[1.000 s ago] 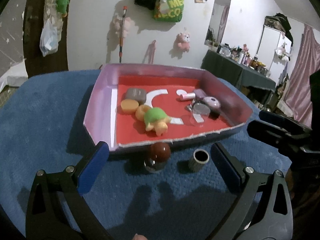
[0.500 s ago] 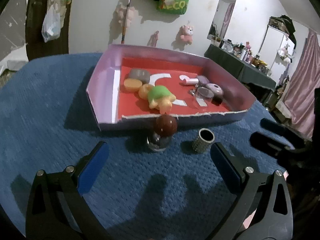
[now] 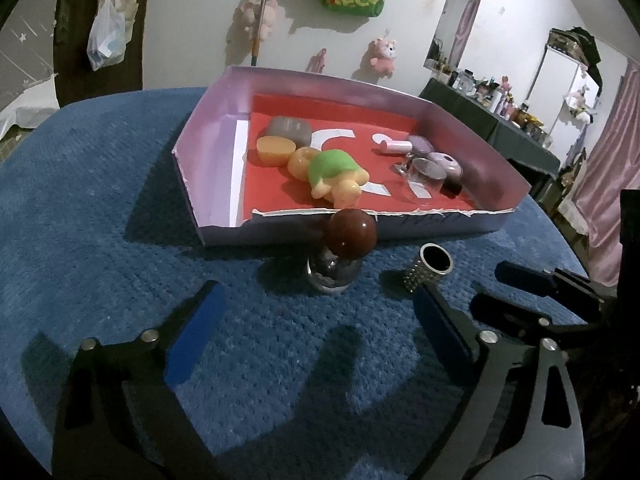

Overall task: Organize rigid objects
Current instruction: 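Close the left gripper on the brown-knobbed glass bottle while the right gripper grasps the knurled metal cylinder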

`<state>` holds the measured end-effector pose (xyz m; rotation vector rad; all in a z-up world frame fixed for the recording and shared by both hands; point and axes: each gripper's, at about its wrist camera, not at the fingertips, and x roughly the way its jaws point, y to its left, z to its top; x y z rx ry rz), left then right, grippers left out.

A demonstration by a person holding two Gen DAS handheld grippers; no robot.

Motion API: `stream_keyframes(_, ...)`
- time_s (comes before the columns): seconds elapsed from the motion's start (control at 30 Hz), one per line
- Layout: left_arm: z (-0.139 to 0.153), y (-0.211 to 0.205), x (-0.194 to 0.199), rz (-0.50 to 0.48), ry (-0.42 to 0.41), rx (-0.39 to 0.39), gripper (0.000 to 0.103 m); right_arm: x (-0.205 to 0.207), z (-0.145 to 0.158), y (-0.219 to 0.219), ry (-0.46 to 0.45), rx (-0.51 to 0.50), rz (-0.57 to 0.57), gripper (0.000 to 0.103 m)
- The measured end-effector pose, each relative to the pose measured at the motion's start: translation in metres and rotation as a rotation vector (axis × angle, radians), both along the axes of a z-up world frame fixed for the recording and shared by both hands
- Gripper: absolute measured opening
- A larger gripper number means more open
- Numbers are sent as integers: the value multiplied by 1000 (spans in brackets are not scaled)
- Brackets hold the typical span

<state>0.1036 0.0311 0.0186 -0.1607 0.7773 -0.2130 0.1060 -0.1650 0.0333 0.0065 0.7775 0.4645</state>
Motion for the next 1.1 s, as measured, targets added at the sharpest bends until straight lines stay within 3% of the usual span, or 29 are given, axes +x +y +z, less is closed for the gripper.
stream_keyframes(0.57,1,-14,25,-78,33,-41,55,25,-7,37,32,-64,67,56)
stream_keyframes(0.8,3,-14,30,-79,31,-58,49,28,-9,41,40,-67,74,54)
stream_keyframes(1.1,2,-12,32,-67,29,-56,43,31,-11,44,41,-62,78,40)
